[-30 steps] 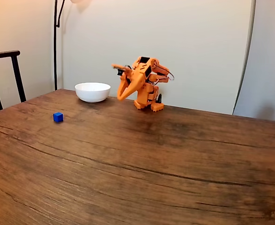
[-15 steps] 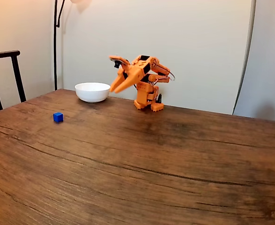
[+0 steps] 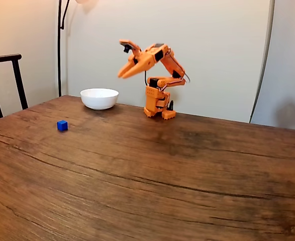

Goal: Grasp the cube and drop it in the bowl

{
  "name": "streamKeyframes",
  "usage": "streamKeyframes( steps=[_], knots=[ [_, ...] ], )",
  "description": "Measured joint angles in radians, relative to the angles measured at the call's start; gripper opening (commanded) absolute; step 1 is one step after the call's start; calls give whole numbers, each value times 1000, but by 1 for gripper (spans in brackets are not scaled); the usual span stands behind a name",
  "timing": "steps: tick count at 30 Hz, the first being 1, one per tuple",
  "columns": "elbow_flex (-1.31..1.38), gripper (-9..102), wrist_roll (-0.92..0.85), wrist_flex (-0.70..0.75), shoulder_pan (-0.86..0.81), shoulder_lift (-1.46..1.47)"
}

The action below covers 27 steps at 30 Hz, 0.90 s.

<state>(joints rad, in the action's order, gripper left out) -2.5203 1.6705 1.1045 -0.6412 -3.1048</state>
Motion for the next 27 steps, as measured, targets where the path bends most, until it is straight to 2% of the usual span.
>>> streamKeyframes(
  steps=[10,20,27],
  knots=[
    [374,10,106,5,3,491],
    [577,10,121,5,3,854],
    [724,24,229,5,5,1055]
  ],
)
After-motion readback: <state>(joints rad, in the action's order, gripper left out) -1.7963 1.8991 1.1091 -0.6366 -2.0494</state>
